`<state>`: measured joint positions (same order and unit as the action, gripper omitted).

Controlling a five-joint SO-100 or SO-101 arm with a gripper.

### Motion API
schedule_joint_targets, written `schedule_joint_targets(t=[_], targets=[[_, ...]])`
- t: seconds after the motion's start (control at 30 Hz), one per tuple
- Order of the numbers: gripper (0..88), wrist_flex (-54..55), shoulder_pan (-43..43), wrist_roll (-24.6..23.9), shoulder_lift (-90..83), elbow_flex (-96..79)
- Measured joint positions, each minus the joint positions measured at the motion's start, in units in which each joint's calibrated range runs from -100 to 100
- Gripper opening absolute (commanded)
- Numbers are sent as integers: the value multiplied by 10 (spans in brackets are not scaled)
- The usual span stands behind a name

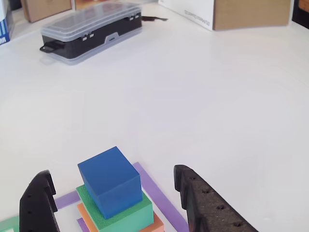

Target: Tower of hanoi

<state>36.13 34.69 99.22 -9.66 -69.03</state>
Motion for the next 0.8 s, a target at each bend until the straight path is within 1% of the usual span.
schedule_joint_targets(t=[0.2,0.8], targets=[[274,13,-18,0,29,20],[237,13,-30,0,45,28]])
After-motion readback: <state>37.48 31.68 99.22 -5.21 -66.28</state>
